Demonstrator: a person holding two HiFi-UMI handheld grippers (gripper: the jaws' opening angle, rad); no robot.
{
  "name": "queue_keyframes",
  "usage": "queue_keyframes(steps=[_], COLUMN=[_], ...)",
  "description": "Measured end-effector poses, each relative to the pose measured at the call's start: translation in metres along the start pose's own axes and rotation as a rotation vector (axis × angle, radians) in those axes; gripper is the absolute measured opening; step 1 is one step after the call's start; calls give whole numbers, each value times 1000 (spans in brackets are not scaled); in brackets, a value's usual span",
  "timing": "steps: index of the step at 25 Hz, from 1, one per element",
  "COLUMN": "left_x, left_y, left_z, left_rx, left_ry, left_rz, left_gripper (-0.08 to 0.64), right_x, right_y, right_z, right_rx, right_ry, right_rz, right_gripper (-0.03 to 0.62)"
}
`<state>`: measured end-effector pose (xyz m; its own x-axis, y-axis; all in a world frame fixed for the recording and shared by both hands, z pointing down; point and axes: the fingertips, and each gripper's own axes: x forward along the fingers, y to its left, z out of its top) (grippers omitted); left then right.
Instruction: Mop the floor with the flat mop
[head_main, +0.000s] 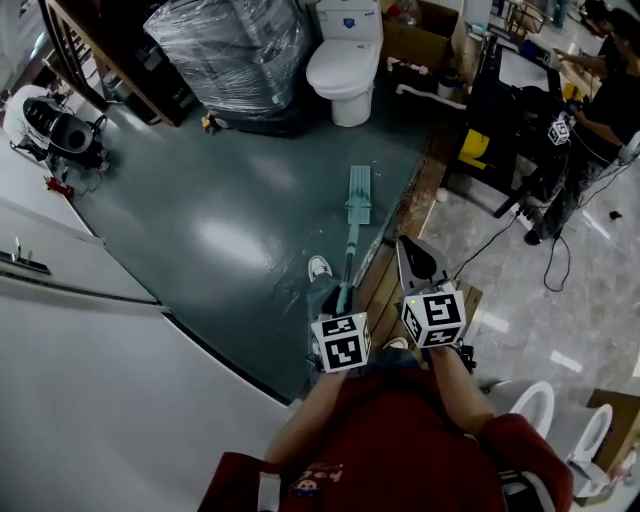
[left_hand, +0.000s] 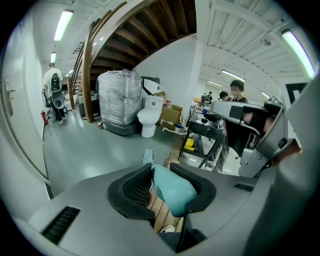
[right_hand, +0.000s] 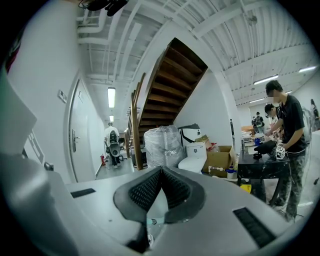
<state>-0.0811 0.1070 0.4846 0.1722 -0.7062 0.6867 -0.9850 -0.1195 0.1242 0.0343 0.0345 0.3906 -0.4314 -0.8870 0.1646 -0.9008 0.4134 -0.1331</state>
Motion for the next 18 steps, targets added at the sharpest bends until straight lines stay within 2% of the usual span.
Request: queue_keyframes(steps=[7,18], left_x=[-18,-43], left_y=[-3,-13], left_z=[11,31], left_rx=[-4,35], left_ry=[-28,-87], left_rz=[5,-6], left_gripper=[127,127], right_x=[-11,-19], right_y=[-1,3], right_z=[8,13], right_rx=[-5,-15], right_ry=[-22,-35], right_rz=[-5,-3], right_gripper=[17,17])
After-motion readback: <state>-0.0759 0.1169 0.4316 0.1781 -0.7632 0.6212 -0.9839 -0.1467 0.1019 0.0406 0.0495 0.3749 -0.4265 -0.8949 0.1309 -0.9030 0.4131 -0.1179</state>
